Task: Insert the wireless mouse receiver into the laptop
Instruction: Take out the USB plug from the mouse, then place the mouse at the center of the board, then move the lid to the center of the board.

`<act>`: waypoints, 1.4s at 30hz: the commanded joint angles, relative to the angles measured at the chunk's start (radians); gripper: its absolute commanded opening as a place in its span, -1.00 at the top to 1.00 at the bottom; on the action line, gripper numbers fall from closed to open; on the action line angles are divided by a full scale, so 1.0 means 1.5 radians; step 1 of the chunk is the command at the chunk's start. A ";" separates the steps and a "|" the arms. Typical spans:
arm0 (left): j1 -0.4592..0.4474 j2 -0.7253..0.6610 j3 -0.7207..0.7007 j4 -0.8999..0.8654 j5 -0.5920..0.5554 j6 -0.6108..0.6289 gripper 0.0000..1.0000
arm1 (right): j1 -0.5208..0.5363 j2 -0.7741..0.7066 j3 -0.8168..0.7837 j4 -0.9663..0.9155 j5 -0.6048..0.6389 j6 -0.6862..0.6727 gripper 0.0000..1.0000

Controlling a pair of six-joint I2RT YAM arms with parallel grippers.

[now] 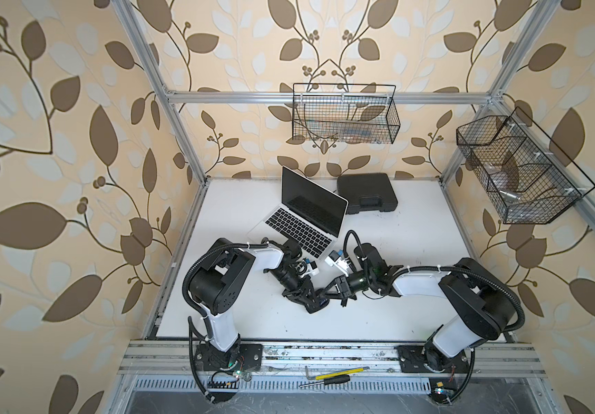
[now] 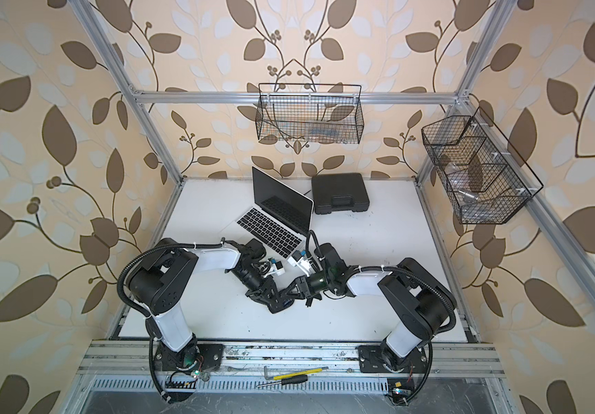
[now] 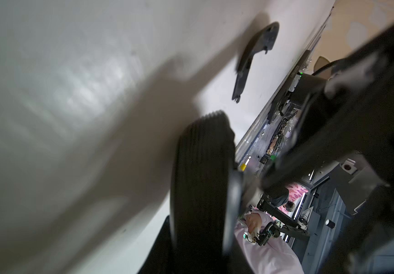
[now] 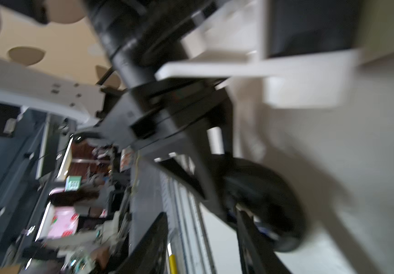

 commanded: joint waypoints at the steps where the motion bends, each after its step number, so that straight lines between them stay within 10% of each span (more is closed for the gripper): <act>1: 0.013 0.015 0.027 0.069 -0.033 -0.003 1.00 | 0.014 -0.029 -0.001 0.069 -0.122 0.029 0.04; 6: 0.013 0.017 0.031 0.048 -0.033 0.016 1.00 | -0.033 -0.080 -0.024 0.018 -0.055 -0.018 0.05; 12: 0.002 0.002 0.051 -0.058 -0.048 0.052 1.00 | -0.108 -0.217 -0.021 -0.222 0.255 -0.147 -0.27; 17: 0.000 -0.074 -0.003 -0.004 -0.072 -0.027 -0.30 | -0.082 -0.263 0.068 -0.446 0.420 -0.329 -0.44; 23: 0.005 -0.206 -0.038 0.064 -0.140 -0.054 -0.82 | -0.029 -0.134 0.220 -0.608 0.454 -0.387 -0.29; 32: 0.112 -0.432 -0.136 0.095 -0.362 -0.155 -0.88 | 0.013 0.034 0.261 -0.570 0.317 -0.345 -0.21; 42: 0.125 -0.447 -0.138 0.081 -0.381 -0.161 -0.89 | 0.012 0.094 0.271 -0.631 0.338 -0.388 -0.22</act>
